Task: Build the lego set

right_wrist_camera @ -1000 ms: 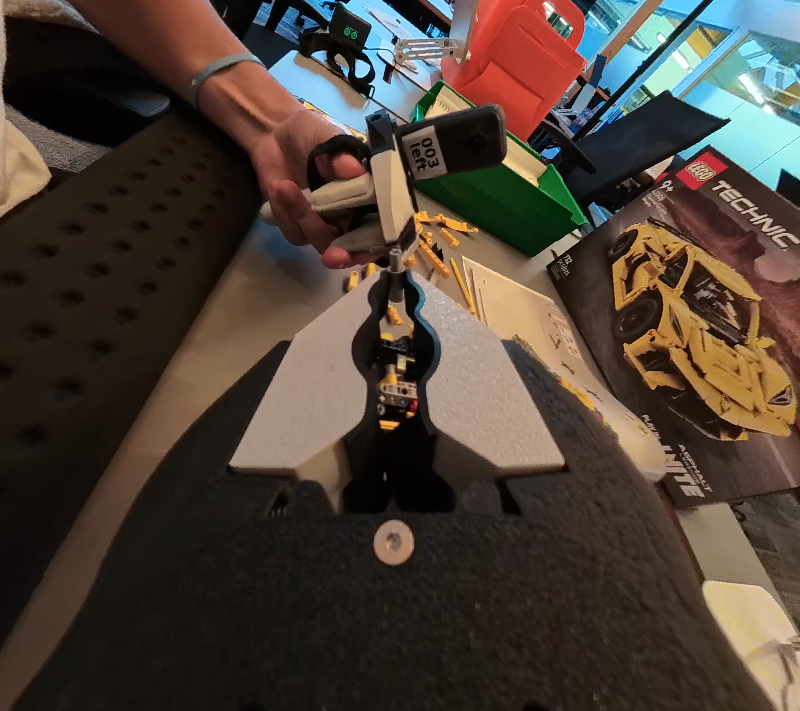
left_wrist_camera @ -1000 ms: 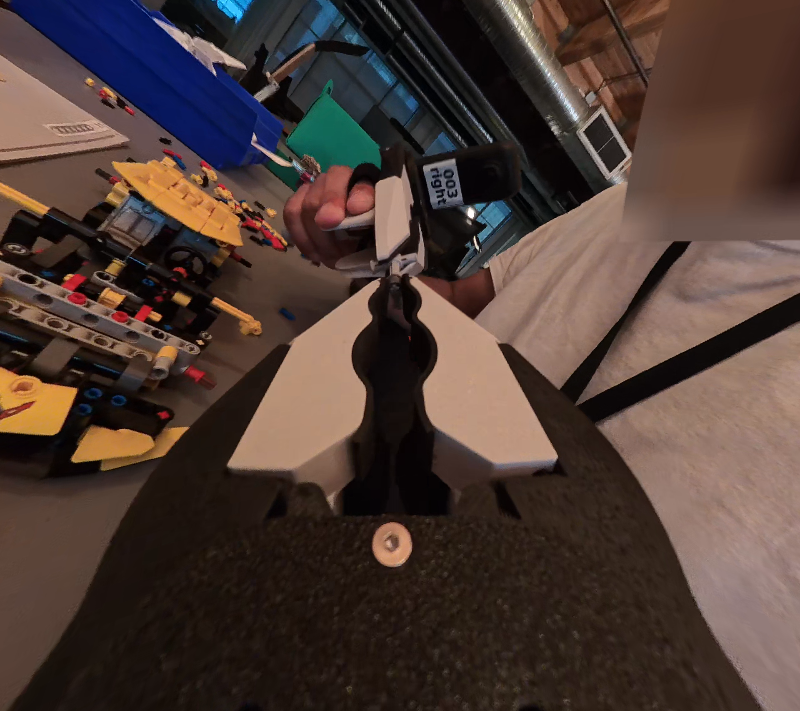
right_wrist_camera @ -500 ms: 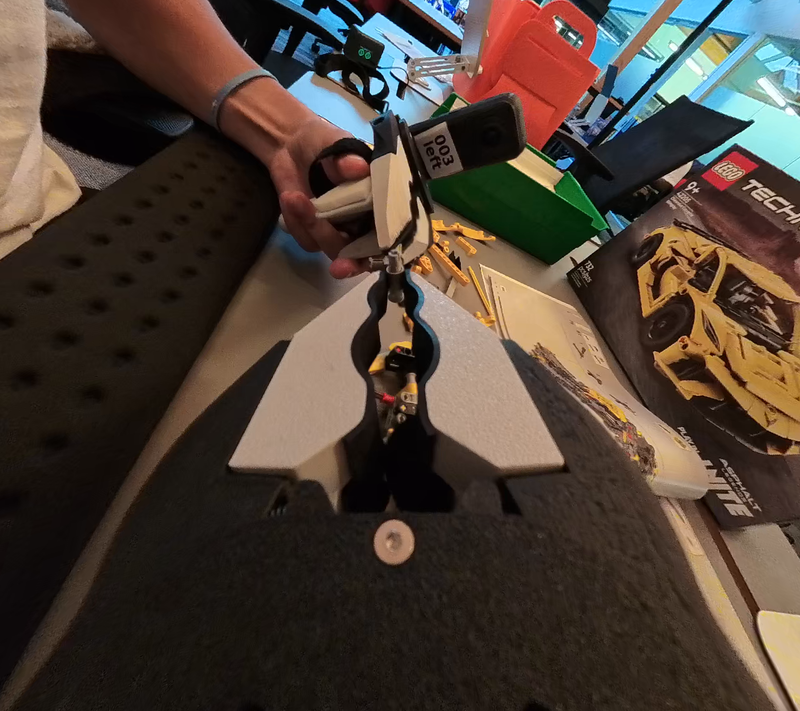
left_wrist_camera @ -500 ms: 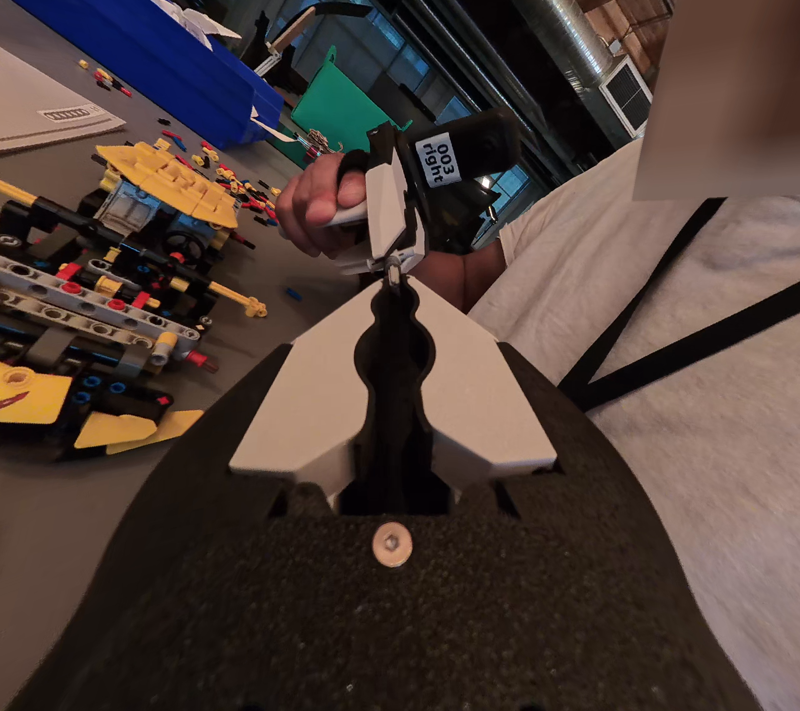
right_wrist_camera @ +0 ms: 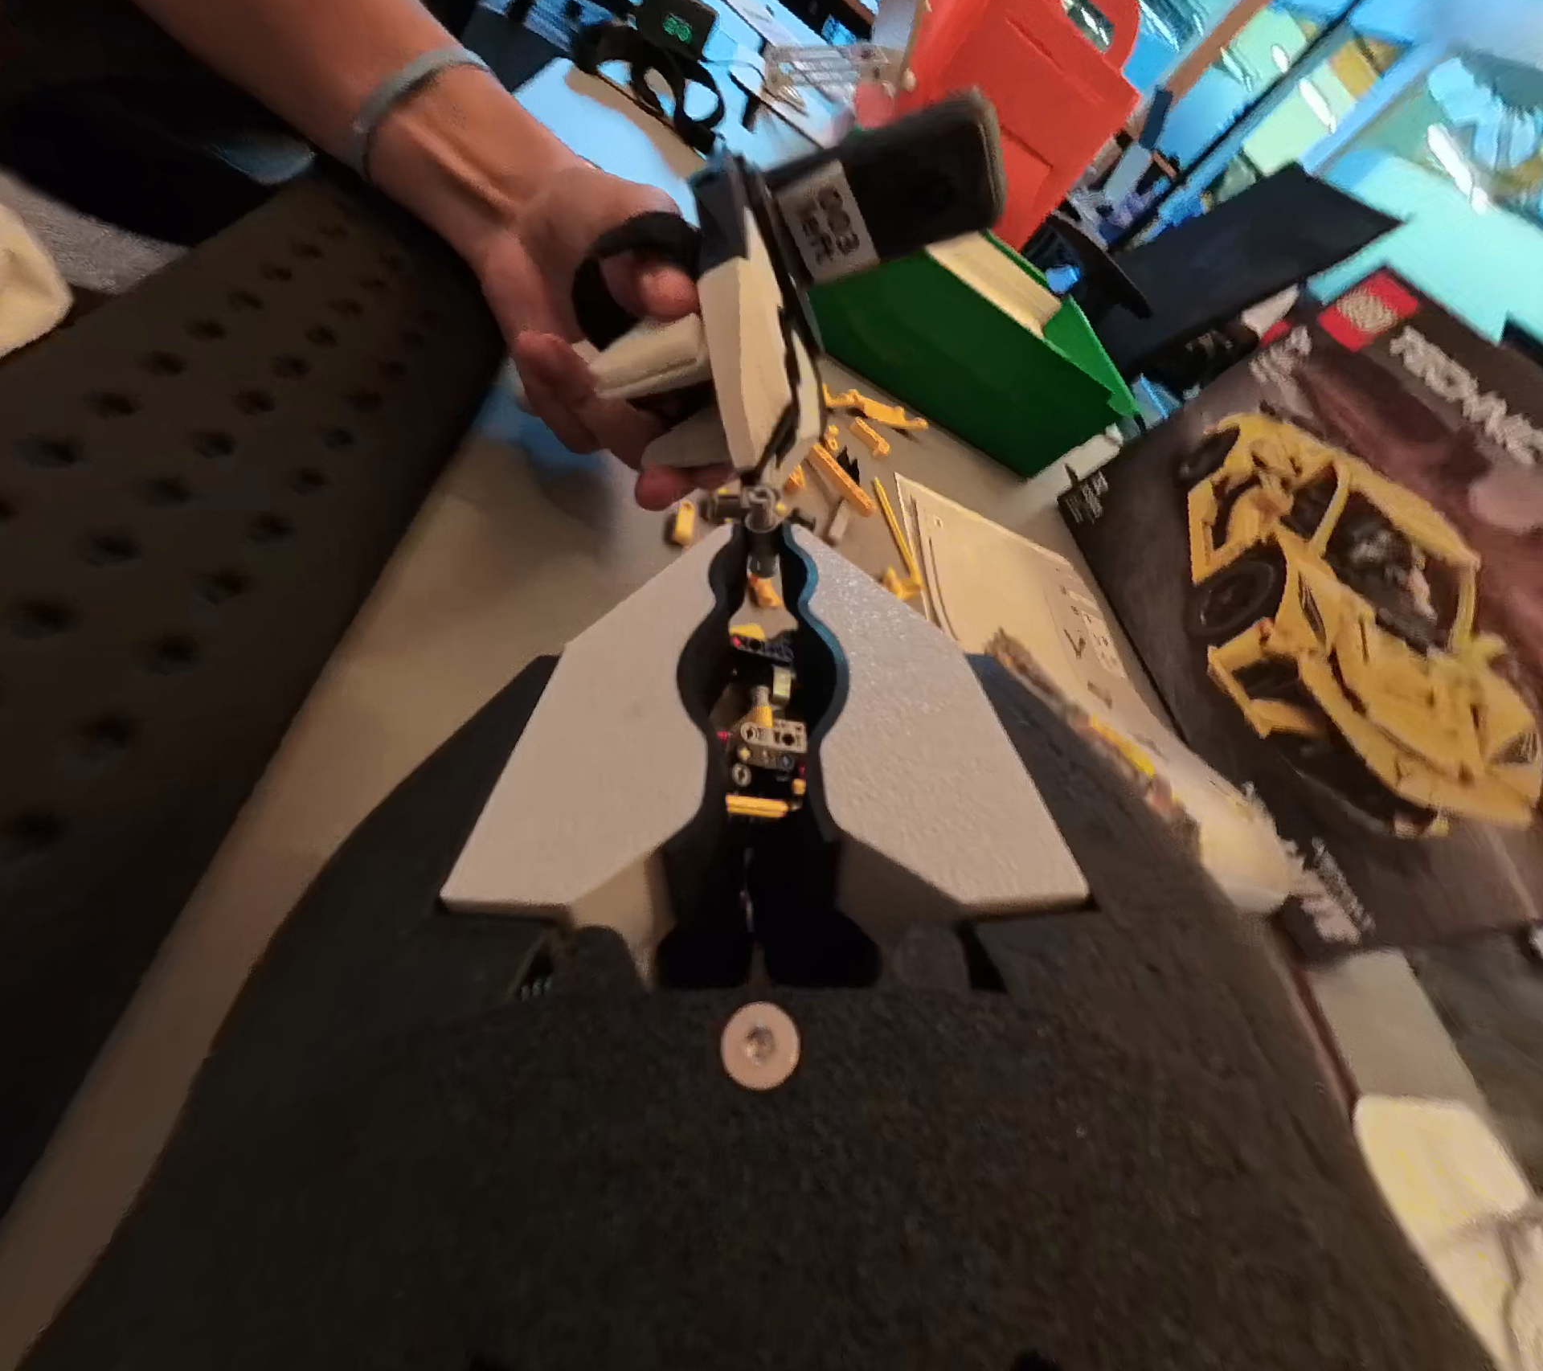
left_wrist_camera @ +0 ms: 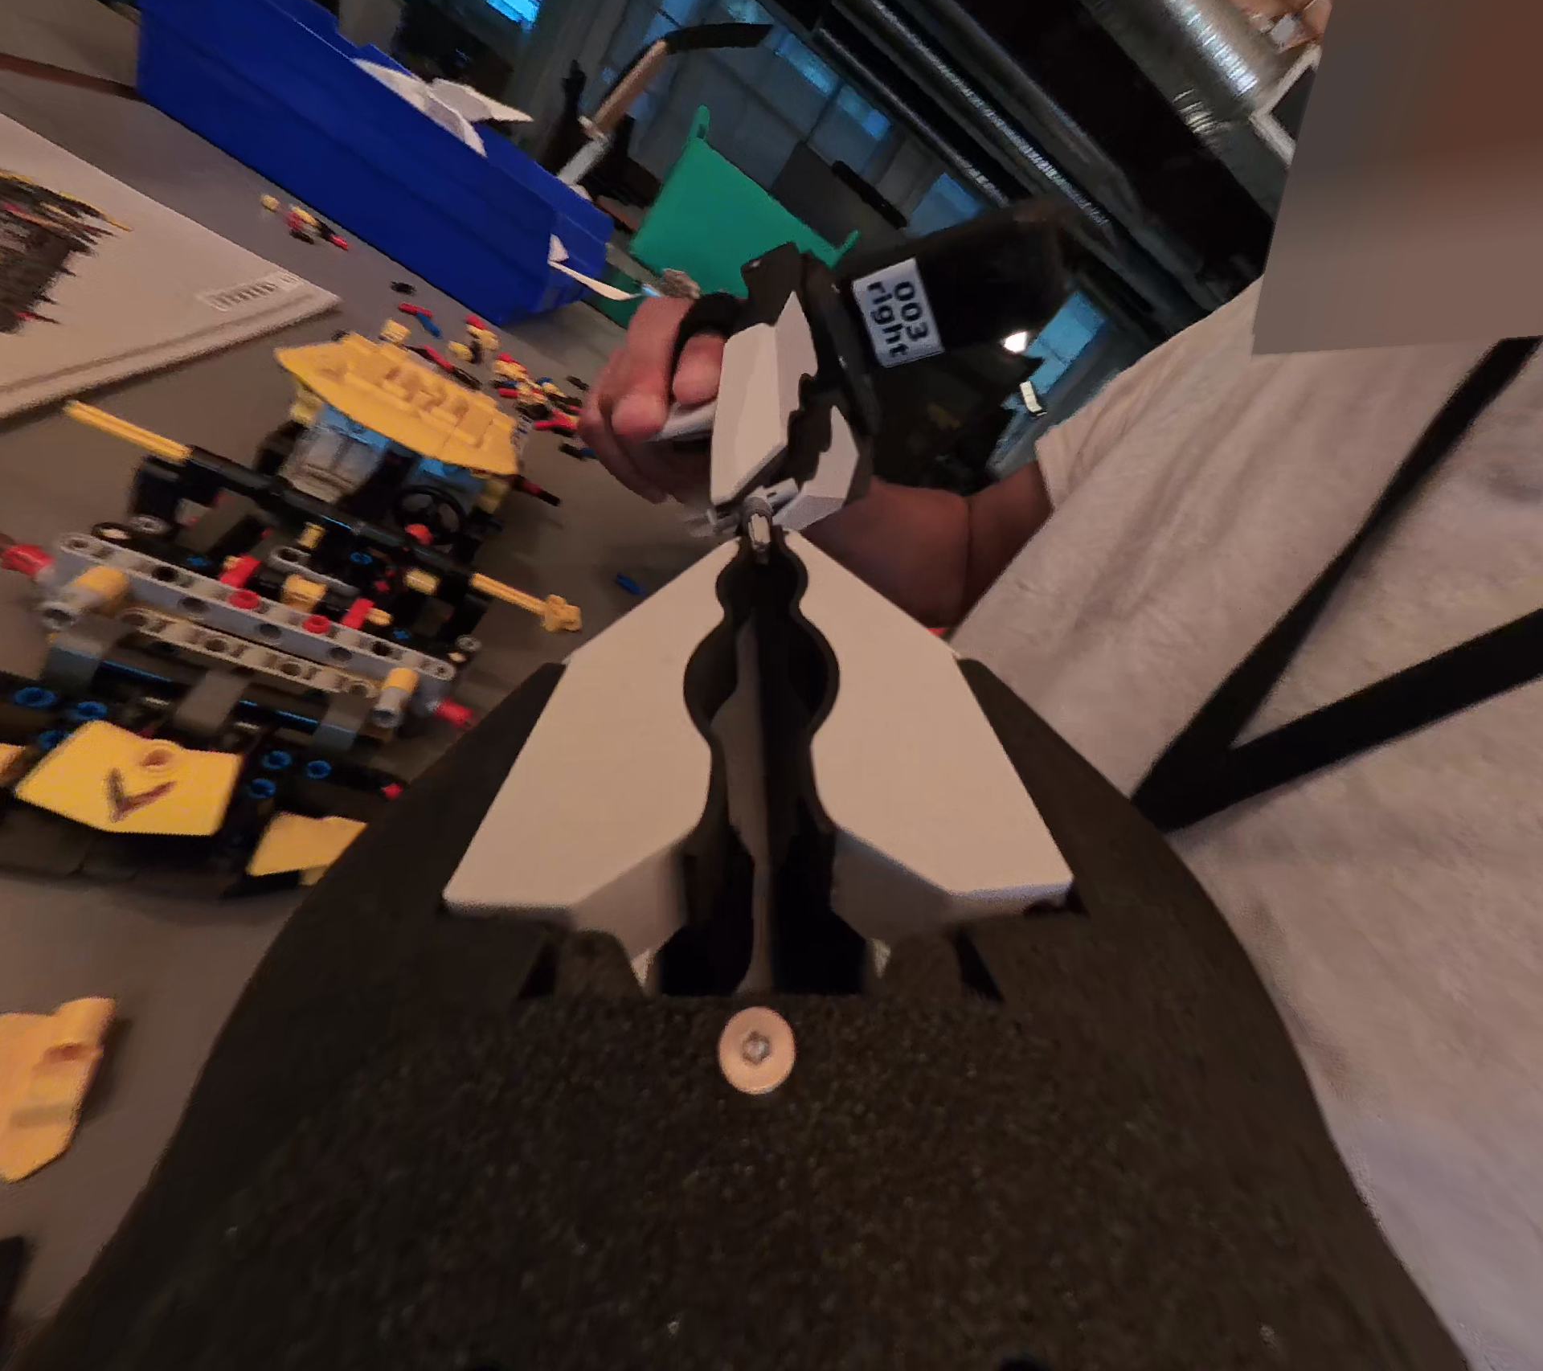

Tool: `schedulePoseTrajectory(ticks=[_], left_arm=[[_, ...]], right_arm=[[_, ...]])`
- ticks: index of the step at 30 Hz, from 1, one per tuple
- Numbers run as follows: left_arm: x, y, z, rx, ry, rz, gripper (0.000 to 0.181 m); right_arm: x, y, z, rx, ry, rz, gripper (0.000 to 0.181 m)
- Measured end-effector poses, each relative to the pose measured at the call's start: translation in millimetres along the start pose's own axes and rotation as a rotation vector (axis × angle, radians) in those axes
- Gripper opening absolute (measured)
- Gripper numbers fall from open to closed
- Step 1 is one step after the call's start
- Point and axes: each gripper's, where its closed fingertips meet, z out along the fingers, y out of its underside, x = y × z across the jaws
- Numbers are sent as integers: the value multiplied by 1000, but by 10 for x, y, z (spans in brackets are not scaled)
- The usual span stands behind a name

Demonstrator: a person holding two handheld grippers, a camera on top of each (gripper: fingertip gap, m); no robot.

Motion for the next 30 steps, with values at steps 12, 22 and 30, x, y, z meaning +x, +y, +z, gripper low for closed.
schedulePoseTrajectory(ticks=[12, 22, 30], left_arm=[[-369, -94, -175, -208, -712, 825, 3], [-242, -68, -74, -226, -704, 941, 4], [-237, -61, -66, -228, -714, 961, 3]], right_arm=[[270, 169, 113, 44, 236, 1126, 34], [231, 103, 139, 11, 287, 1041, 16], [232, 87, 126, 0, 268, 1042, 14]])
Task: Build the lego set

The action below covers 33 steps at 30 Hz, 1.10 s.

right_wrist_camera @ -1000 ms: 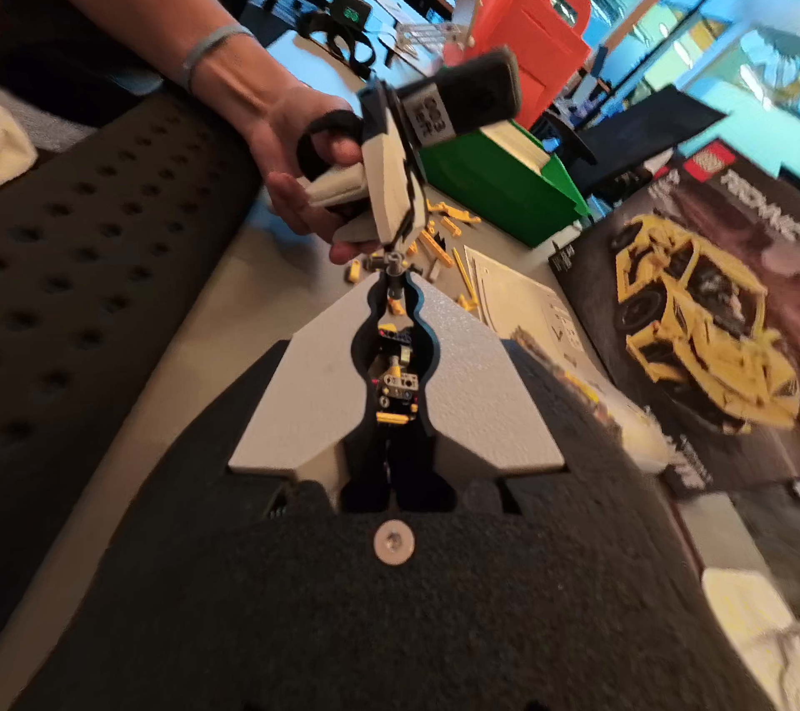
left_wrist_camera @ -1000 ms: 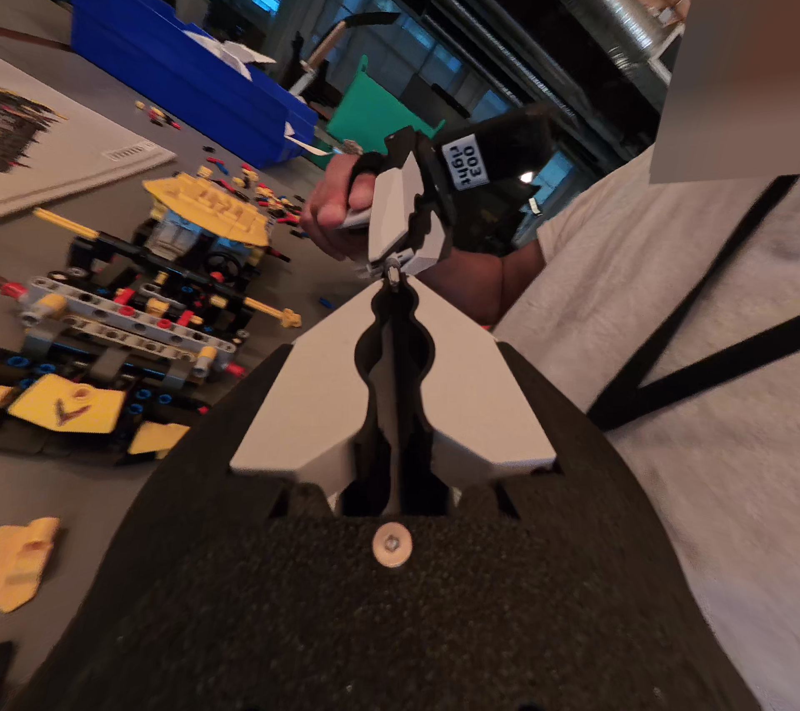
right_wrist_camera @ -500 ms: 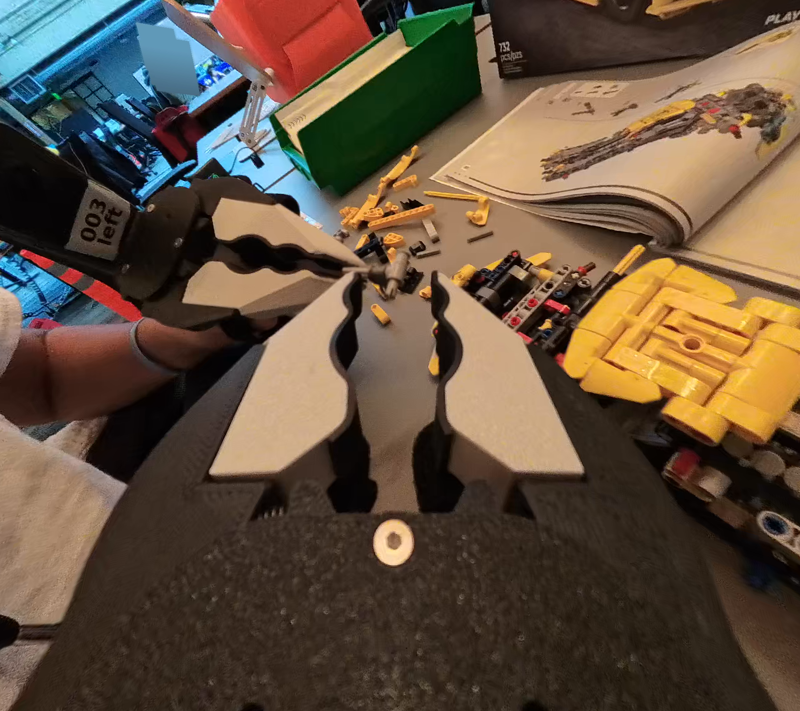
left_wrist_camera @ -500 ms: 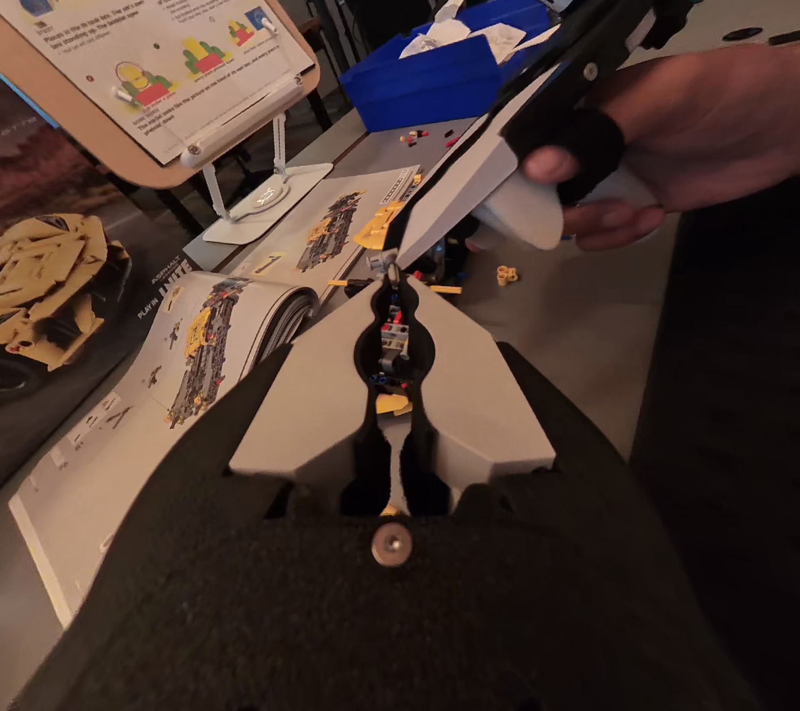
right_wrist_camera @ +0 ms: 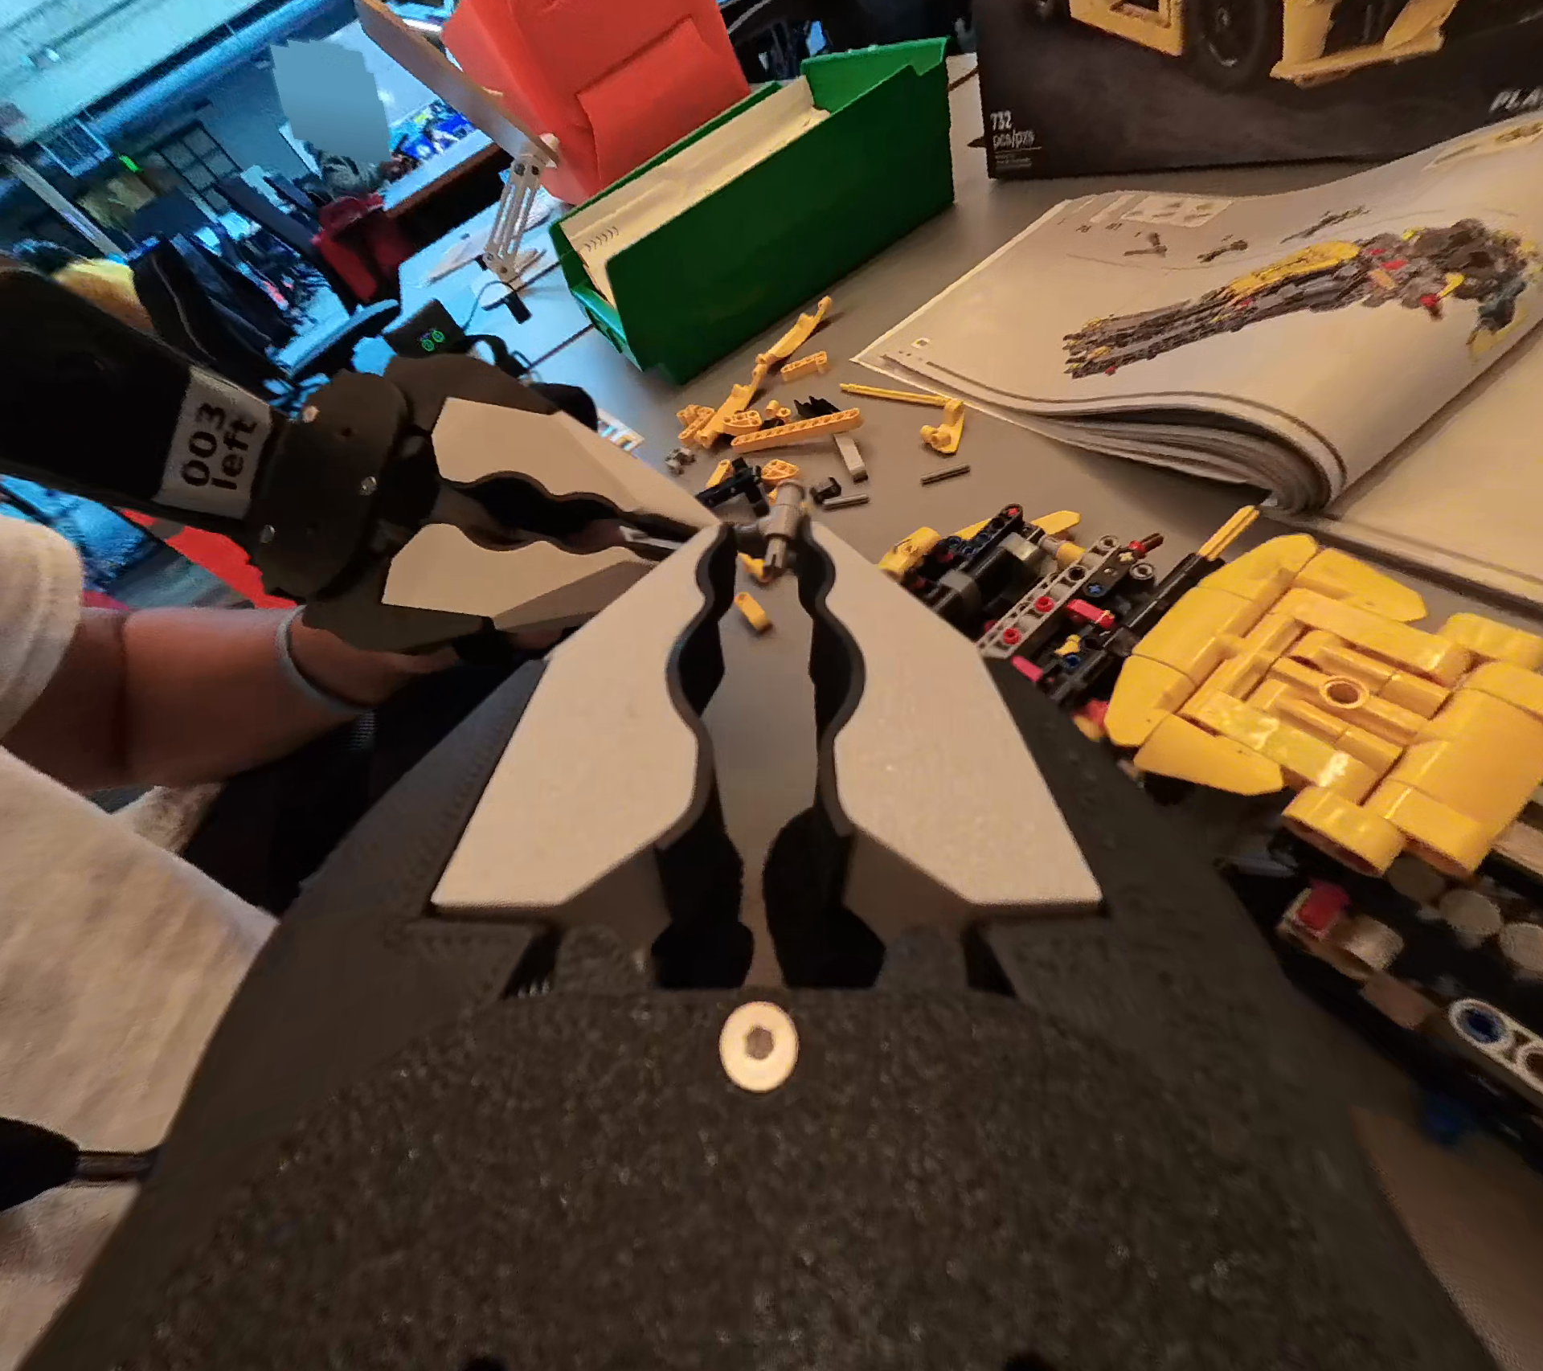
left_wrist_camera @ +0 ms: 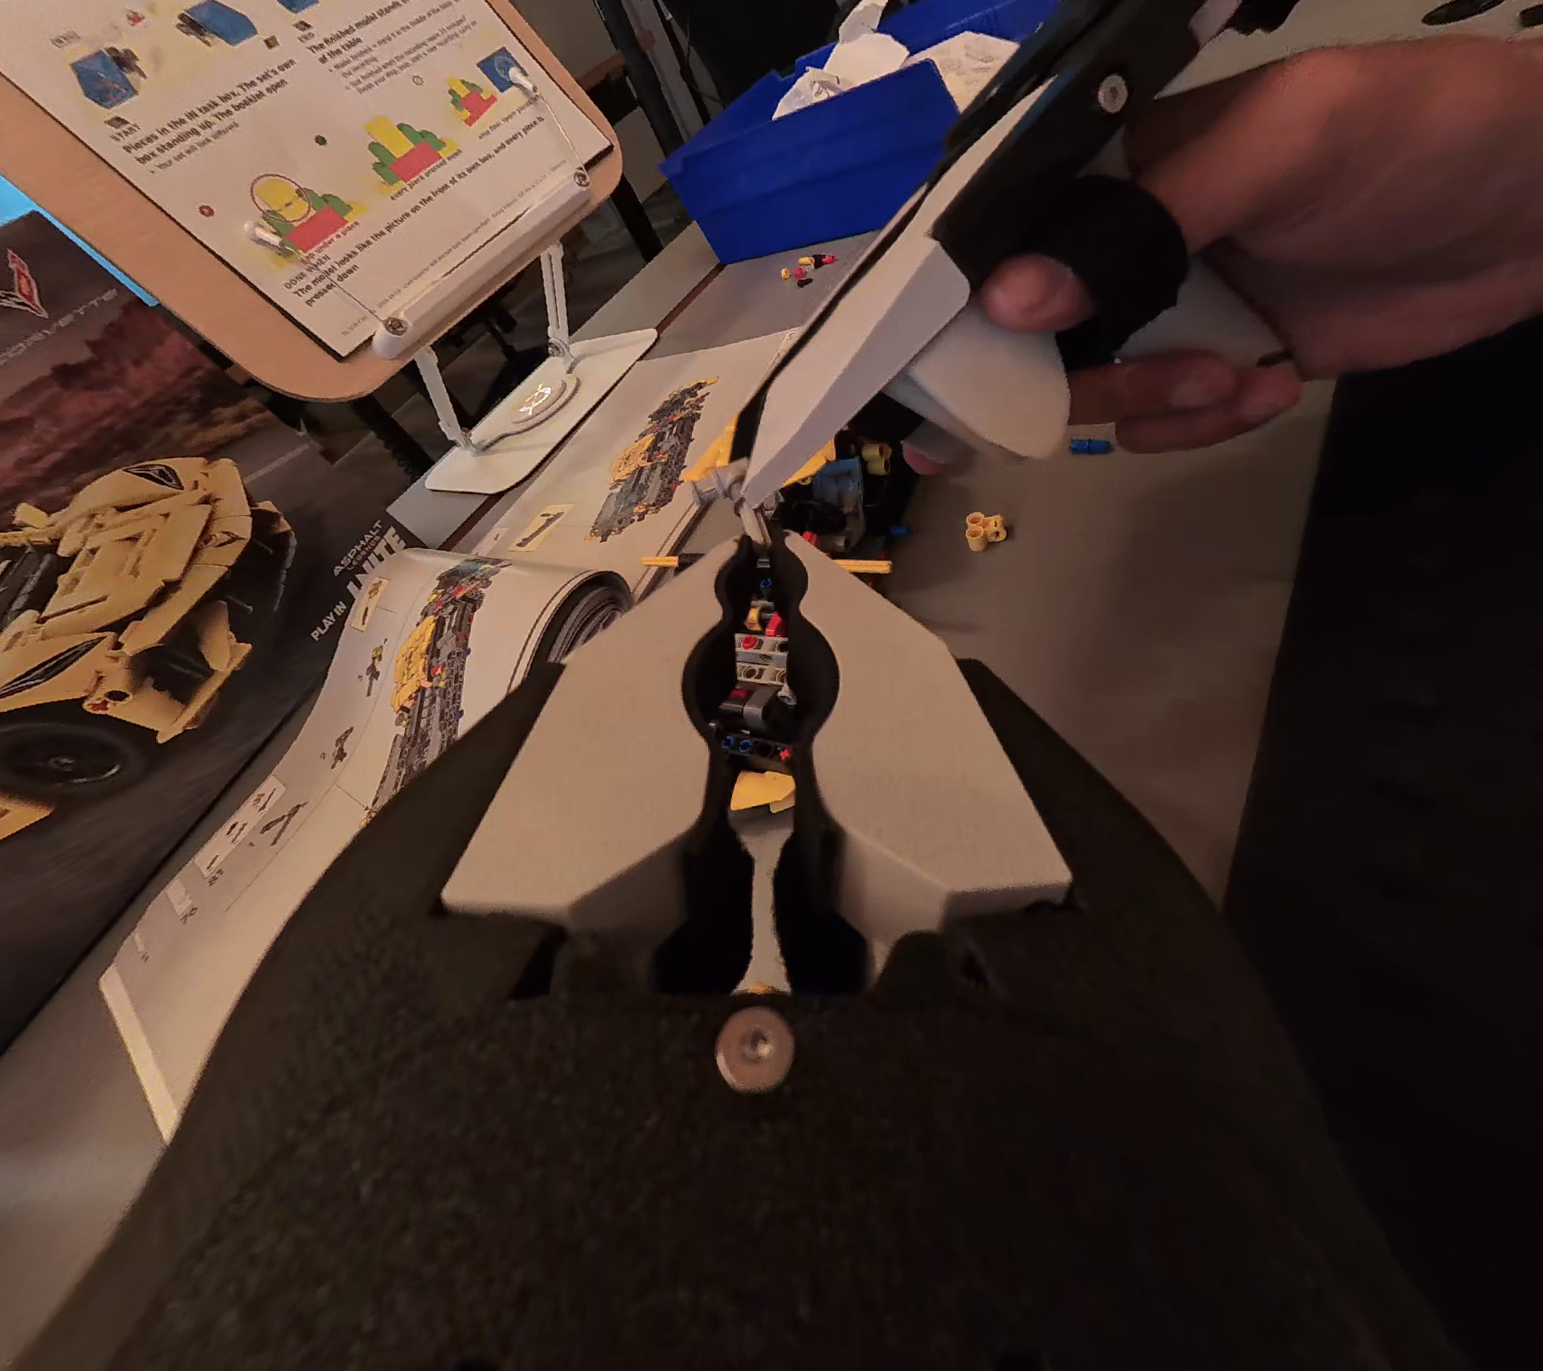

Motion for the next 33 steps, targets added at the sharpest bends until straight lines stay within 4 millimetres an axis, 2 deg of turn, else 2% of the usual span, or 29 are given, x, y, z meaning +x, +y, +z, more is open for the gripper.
schedulePoseTrajectory(ticks=[3, 7, 10, 12, 14, 17, 19, 22, 25, 28, 30, 33], left_arm=[[-3, -13, -13, 13, 1, -11, 3], [-2, 27, -7, 1, 24, -54, 3], [-70, 68, 14, 0, 67, -250, 3], [-180, 166, 19, -16, 75, -367, 3], [-323, 271, 17, -33, 56, -459, 3], [-576, 394, 30, -71, 16, -551, 3], [-756, 444, 62, -86, 4, -621, 3], [-1135, 511, 68, -88, -66, -676, 3], [-1438, 596, 43, -70, -139, -701, 4], [-1547, 746, 51, -60, -171, -713, 4], [-1611, 828, 46, -67, -197, -716, 4], [-1675, 816, 34, -54, -205, -699, 4]], right_arm=[[-5, 13, 6, 15, -56, 94, 14], [20, 56, 27, 22, -71, 127, 15], [87, 30, 13, 51, -87, 122, 17], [135, 53, -12, 5, -74, 31, 27], [184, 32, -55, -33, -42, -92, 29], [323, -161, -170, -19, 36, -268, 23], [434, -309, -243, 12, 65, -312, 21], [709, -481, -357, 91, 142, -281, 17], [977, -553, -512, 211, 210, -138, 10], [1019, -605, -645, 298, 185, -48, 13], [1056, -570, -668, 289, 205, -70, 13], [1021, -600, -681, 299, 210, -126, 11]])
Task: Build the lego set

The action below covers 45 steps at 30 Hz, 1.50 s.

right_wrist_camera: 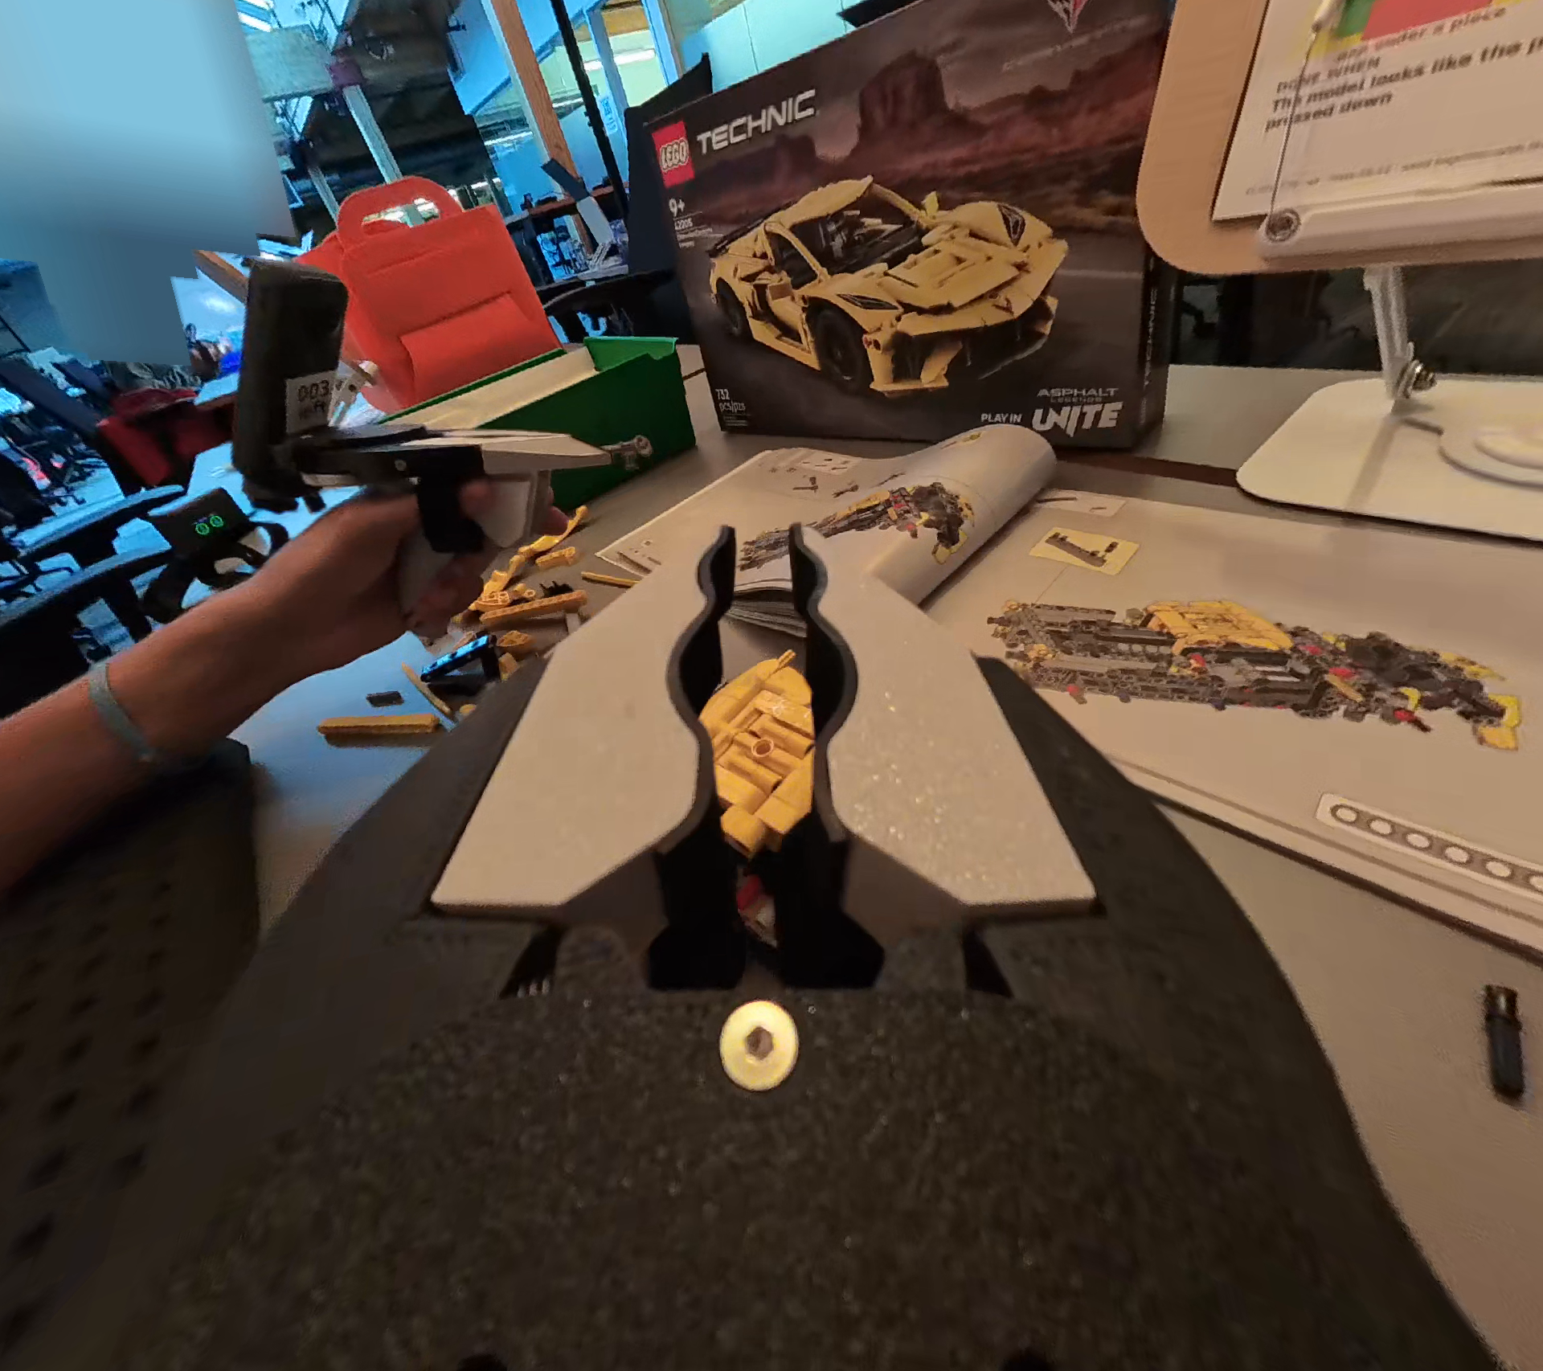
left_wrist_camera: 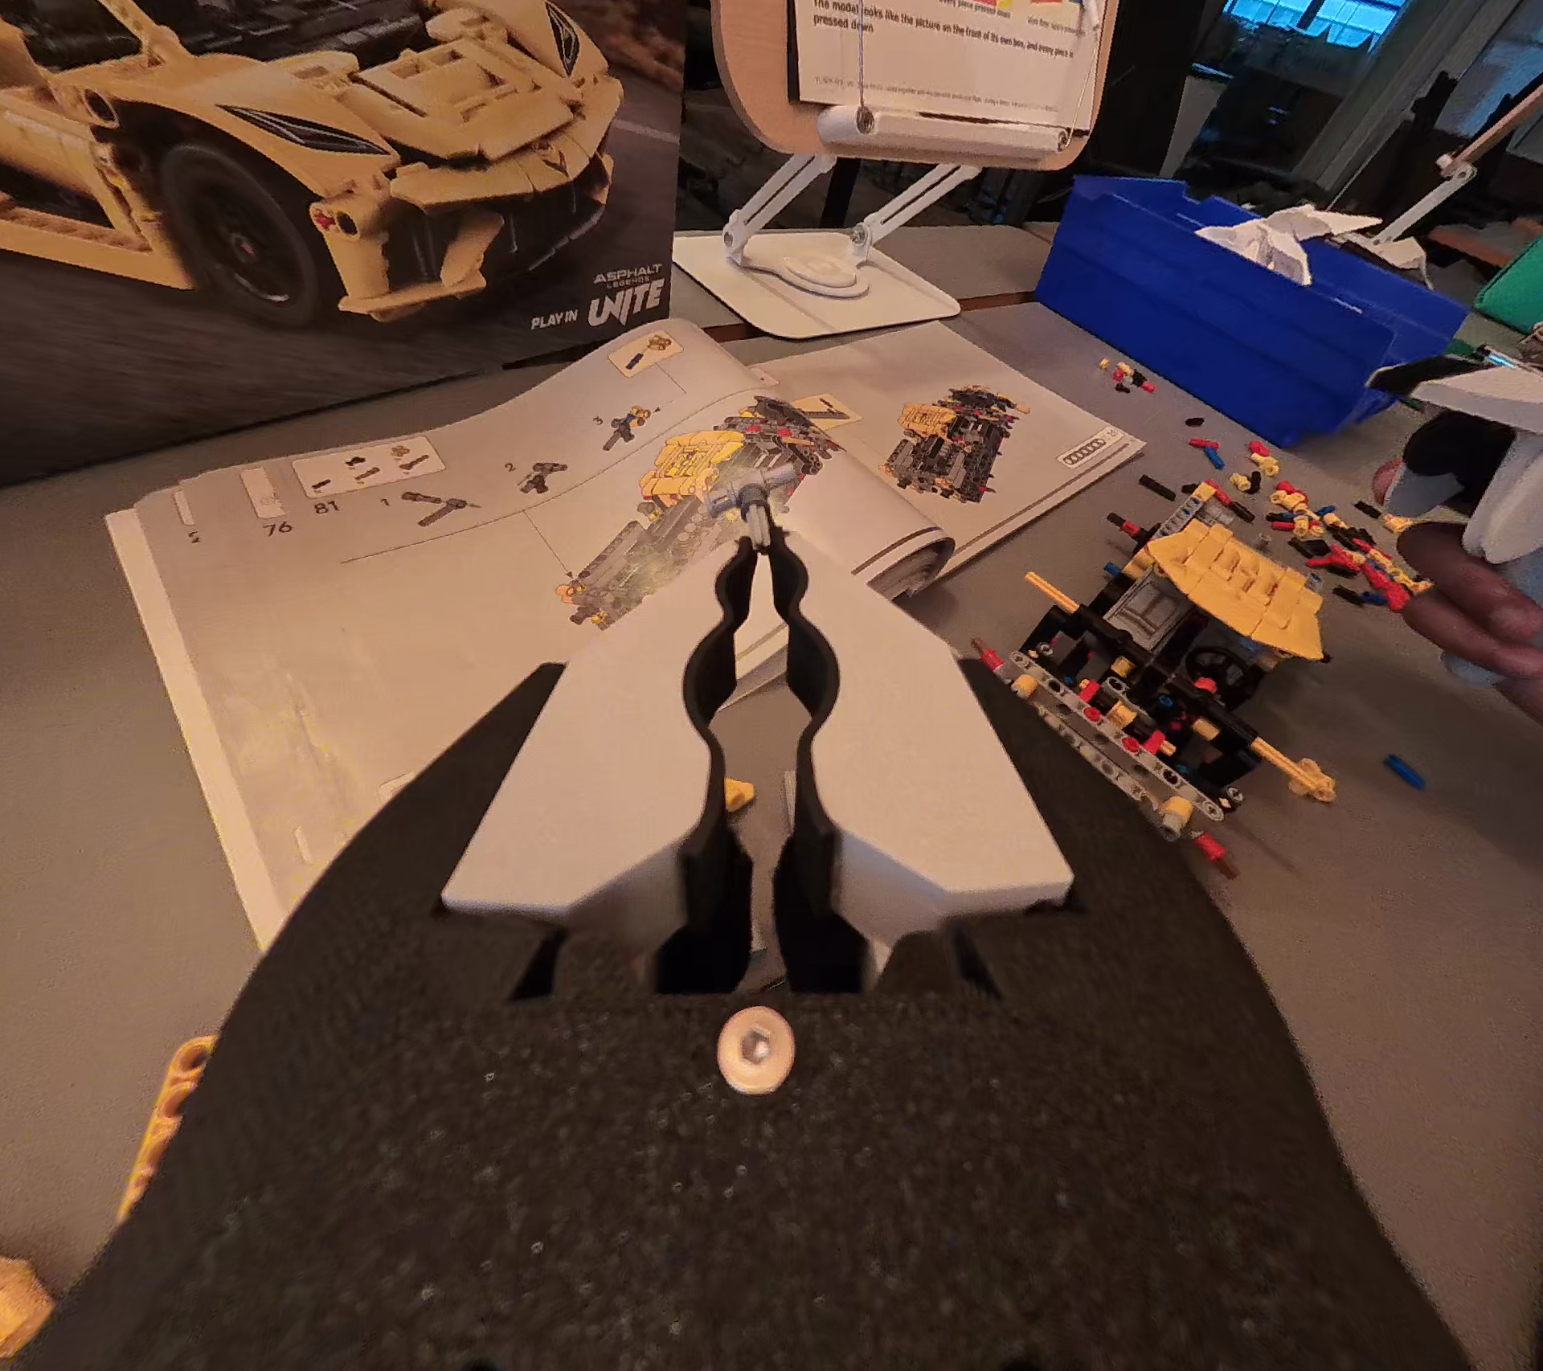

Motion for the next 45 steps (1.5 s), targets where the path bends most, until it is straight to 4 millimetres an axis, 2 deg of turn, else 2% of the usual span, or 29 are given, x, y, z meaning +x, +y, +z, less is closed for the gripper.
schedulePoseTrajectory(ticks=[6, 17, 26, 29, 30, 32, 34, 37, 40, 43, 45], left_arm=[[-15, 105, 43, -28, -1, 9, 4], [-8, 176, 47, -55, 3, 48, 4], [142, 175, 55, -52, 54, 80, 4], [357, 84, -14, 9, 139, 109, 4], [501, 53, -62, 32, 196, 100, 4], [928, 68, -197, 28, 348, 77, 3], [1414, 276, -344, -59, 479, 163, 3], [1839, 701, -457, -204, 532, 317, 4], [2009, 934, -498, -254, 575, 374, 4], [1988, 1155, -477, -352, 581, 447, 4], [1964, 1218, -458, -385, 578, 481, 4]], right_arm=[[43, 119, 9, -53, 30, -88, 7], [38, 220, 72, -101, 12, -87, 6], [-27, 208, 61, -108, 12, -144, 4], [-57, 224, 65, -113, -1, -133, 4], [-51, 239, 65, -122, 2, -137, 4], [-12, 254, 42, -139, 25, -166, 6], [29, 246, -31, -152, 46, -171, 9], [114, 306, -218, -227, 89, -212, 14], [40, 472, -447, -352, 30, -207, 18], [-170, 805, -712, -554, -107, -148, 27], [-201, 1028, -882, -681, -119, -199, 28]])
